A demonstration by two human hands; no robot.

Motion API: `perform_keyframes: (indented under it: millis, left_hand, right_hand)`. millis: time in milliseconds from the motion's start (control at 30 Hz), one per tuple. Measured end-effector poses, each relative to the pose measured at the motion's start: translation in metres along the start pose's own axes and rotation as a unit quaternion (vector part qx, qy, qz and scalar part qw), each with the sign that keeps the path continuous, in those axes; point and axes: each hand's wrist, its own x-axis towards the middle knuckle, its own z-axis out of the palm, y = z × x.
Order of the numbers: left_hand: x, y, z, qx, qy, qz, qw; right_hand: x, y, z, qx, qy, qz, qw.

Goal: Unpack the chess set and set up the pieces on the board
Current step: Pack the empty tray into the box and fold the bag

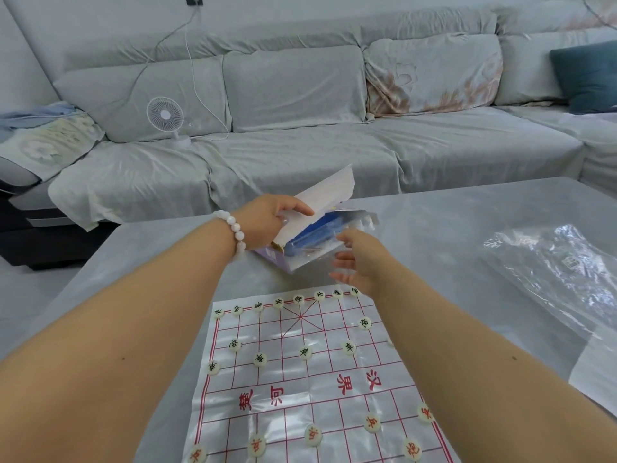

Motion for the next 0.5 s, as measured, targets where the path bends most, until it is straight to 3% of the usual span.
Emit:
perform_keyframes:
  millis: [167,267,367,500]
  left_hand:
    - [-0.004,0.001,-0.001,-0.006,0.001,0.008,1.000]
    - [-0.007,-0.002,0.000,-0.001,0.003,0.011,1.000]
    - [-0.008,-0.007,0.001,0.008,0.013,0.012,1.000]
    - [-0.008,-0.013,0.005,0.032,0.028,0.035,0.998]
  right_hand:
    - [0.026,0.012,0.000,-0.185,0.094,-0.047,0.977]
    - [0.031,0.010,-0.004,-0.210,0.143,-0.038,0.966]
    - [0.040,0.004,-0.018,-0.135,0.165,-0.073,0.974]
    - [0.040,-0.002,-0.030,0.059,0.028,-0.091,0.994]
